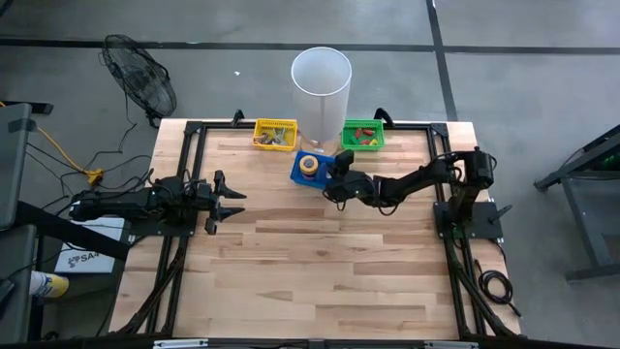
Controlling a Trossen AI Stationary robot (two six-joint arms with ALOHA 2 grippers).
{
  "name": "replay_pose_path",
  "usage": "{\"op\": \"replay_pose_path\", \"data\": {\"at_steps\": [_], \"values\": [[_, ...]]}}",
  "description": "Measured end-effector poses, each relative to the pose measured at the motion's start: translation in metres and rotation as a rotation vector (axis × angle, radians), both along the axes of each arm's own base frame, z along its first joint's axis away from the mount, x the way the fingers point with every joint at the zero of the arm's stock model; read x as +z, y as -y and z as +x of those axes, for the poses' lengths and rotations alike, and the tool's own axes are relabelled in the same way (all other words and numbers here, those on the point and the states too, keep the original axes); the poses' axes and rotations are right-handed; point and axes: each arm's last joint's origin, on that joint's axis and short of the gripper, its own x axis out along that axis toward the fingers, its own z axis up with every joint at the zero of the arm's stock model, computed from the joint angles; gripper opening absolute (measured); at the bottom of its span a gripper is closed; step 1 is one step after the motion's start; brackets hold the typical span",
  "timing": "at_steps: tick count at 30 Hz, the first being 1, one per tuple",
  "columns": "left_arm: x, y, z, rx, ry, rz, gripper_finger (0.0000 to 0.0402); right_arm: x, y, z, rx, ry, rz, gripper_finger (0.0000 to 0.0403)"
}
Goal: Pick and place Stapler, Stapler remover, tape
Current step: Put the violet tape into the blue basket
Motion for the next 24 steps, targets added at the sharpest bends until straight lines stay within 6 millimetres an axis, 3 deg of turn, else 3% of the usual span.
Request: {"op": "replay_pose_path", "data": {"at_steps": [12,24], "values": [[0.0001,0.0000,0.0000,0.000,0.000,0.000,0.0175,0.0002,-0.0008,0.0003,0.005,0.020,0.022,0.0124],[0.0000,0.0000,0.0000,0.001,0.000,0.000,0.0175,0.0028,-0.0070,0.0005,-0.056,0.070,0.024,0.0235]]}}
